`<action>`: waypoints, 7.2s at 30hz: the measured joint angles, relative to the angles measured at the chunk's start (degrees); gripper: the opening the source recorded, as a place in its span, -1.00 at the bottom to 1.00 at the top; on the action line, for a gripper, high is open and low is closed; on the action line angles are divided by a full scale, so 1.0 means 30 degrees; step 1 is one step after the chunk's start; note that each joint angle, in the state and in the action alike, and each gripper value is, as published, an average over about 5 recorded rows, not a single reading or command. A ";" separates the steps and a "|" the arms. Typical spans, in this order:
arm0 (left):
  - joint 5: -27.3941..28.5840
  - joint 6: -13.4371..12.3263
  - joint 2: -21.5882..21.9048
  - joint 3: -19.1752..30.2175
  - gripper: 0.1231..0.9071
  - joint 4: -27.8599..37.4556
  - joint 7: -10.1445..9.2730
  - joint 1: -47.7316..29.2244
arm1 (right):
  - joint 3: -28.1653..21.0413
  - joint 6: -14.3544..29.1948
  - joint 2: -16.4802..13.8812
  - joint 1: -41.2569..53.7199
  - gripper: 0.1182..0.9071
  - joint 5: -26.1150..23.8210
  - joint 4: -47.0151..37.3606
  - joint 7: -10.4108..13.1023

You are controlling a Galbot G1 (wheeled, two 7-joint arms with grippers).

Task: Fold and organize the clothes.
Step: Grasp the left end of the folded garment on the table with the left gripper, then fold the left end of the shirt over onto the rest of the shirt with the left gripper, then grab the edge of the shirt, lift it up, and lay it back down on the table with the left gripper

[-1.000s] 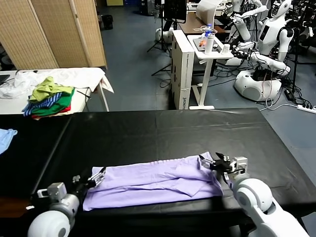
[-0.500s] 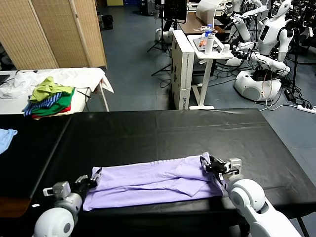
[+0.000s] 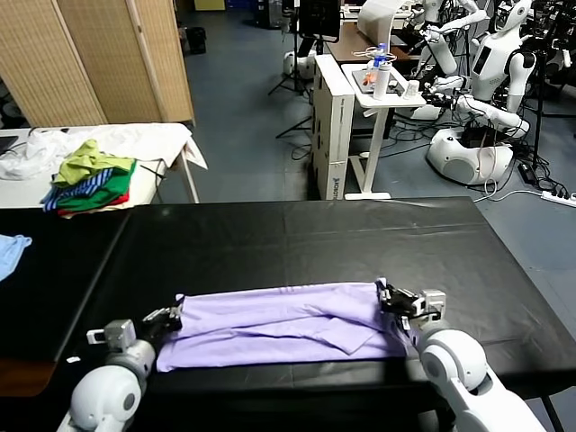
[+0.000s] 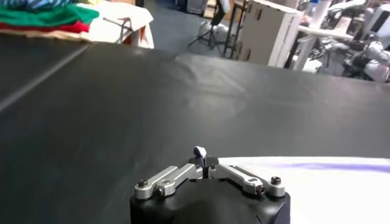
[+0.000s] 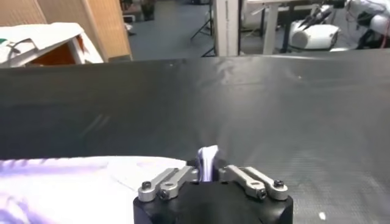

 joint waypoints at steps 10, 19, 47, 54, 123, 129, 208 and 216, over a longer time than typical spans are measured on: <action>0.1256 -0.0114 -0.1260 -0.1388 0.94 -0.2052 0.0544 0.2029 | 0.2165 0.0134 -0.1044 -0.1748 1.00 0.0784 0.1926 -0.0453; 0.1759 -0.0403 -0.3594 -0.2225 1.00 -0.2424 0.1018 0.3446 | 0.3023 0.0365 -0.1321 -0.2494 1.00 0.0762 0.2494 -0.0580; -0.0509 -0.0440 -0.5956 -0.2203 -0.85 -0.2105 0.0935 0.3947 | 0.3833 0.0503 -0.1328 -0.2920 1.00 0.0738 0.3120 -0.0725; 0.1590 -0.0934 -0.5351 -0.2594 -0.84 -0.2632 0.1483 0.4397 | 0.4235 0.0844 -0.1187 -0.3360 1.00 0.0590 0.3132 -0.0870; 0.3290 -0.1062 -0.6485 0.5688 -0.84 -0.3637 -0.0155 0.1929 | 0.4615 0.1089 0.0460 -0.5403 1.00 -0.1669 0.2569 -0.0992; 0.3791 -0.1086 -0.6975 0.5974 -0.80 -0.3152 0.0034 0.1832 | 0.4225 0.1080 0.0224 -0.5140 1.00 -0.1858 0.2549 -0.1212; 0.1900 -0.4959 -0.8144 -0.1732 0.88 -0.0505 0.4538 0.3917 | 0.1877 0.1918 -0.0446 -0.4025 1.00 -0.1499 0.4172 -0.3264; -0.0167 -0.4460 -0.8241 -0.1881 -0.32 -0.0346 0.4527 0.3796 | 0.1954 0.1944 -0.0411 -0.4049 1.00 -0.1561 0.4101 -0.3228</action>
